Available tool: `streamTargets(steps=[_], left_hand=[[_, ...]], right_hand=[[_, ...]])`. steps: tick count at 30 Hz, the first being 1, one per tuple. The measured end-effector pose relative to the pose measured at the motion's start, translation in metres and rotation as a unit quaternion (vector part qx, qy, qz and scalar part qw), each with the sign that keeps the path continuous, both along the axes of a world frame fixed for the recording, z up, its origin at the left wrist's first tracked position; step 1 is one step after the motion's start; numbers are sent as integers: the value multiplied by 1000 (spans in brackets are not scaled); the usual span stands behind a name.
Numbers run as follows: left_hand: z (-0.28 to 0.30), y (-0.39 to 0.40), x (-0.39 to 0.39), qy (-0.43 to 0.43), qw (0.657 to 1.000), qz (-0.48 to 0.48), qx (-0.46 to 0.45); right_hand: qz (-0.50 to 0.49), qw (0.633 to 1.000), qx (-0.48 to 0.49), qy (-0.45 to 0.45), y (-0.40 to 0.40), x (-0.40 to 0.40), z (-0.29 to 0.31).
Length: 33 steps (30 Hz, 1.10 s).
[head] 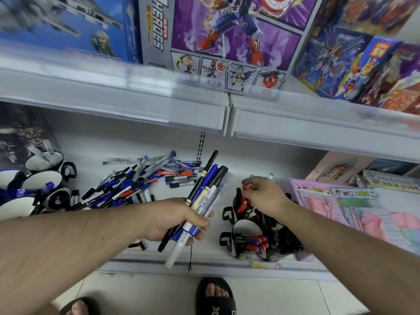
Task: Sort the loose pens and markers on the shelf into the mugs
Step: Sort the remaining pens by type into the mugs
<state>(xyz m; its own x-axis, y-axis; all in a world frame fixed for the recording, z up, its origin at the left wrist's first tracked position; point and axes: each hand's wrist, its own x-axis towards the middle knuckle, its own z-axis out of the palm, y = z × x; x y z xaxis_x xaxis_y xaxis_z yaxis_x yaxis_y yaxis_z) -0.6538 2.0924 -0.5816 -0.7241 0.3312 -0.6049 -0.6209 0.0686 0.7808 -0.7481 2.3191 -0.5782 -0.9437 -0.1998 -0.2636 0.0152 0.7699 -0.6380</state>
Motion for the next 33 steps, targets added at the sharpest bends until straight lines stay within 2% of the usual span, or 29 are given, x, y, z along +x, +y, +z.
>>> streamTargets(steps=[4,7,11,17,20,25,33], left_hand=[[7,0,3,1,999,-18,45],[10,0,6,2,997,-46,65],[11,0,10,1,996,-50,69],[13,-12,10,-10,995,-14,103],[13,-17,12,-11,992,-29,119],[14,-26,14,-12,997,-32,66],[13,-80,43,-13,991,130,-13]], right_hand=[[-2,979,-167,-121,-17,29,41],[16,959,-259,-114,-29,48,49],[-20,962,-267,-57,-39,51,52],[-48,948,-304,-76,-36,45,66],[-68,934,-342,-72,-31,42,70],[-93,911,-394,-74,-35,36,77],[-129,871,-456,-131,-87,21,63]])
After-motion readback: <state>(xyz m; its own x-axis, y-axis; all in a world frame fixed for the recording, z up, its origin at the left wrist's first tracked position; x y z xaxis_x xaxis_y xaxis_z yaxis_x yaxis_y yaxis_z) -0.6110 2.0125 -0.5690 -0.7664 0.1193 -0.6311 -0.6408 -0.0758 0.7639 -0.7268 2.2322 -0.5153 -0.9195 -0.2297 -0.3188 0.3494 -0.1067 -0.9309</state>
